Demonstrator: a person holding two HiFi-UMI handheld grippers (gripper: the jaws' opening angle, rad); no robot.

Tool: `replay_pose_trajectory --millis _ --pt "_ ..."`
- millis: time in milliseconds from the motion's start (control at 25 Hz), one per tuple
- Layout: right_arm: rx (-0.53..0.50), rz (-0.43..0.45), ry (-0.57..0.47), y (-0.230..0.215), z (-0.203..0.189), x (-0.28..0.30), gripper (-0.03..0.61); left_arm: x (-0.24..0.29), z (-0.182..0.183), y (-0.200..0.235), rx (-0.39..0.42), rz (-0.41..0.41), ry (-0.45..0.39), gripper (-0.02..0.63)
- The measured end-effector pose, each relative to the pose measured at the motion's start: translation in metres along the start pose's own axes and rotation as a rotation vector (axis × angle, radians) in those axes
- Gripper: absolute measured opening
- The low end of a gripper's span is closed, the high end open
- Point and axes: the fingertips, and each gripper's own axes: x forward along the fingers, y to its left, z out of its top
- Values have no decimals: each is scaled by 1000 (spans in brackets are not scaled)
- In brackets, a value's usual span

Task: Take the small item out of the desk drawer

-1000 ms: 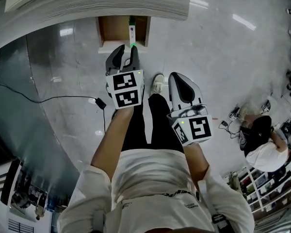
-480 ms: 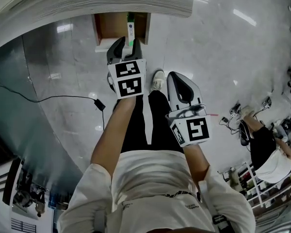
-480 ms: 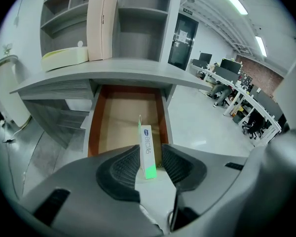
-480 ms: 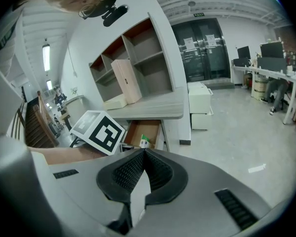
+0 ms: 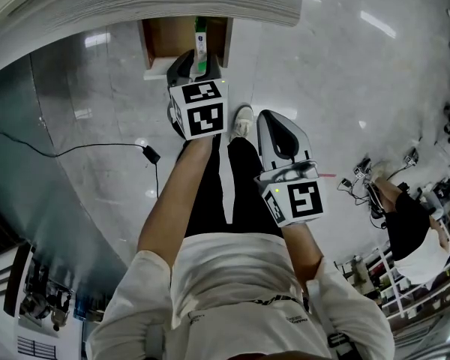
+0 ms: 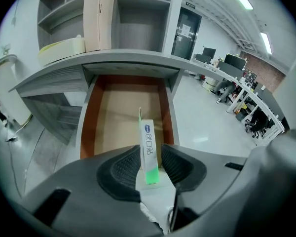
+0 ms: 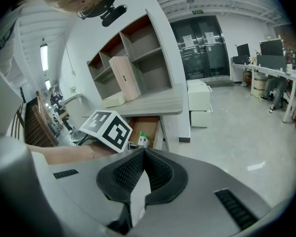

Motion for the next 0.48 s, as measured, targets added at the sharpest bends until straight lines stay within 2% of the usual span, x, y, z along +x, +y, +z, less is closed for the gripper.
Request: replay_pose_trajectory --millis 200,480 --pt "8 -7 6 -2 -3 -1 32 9 -2 4 -23 25 24 118" --pt "14 -7 12 -1 -5 -1 32 16 -5 3 -43 24 51 118"
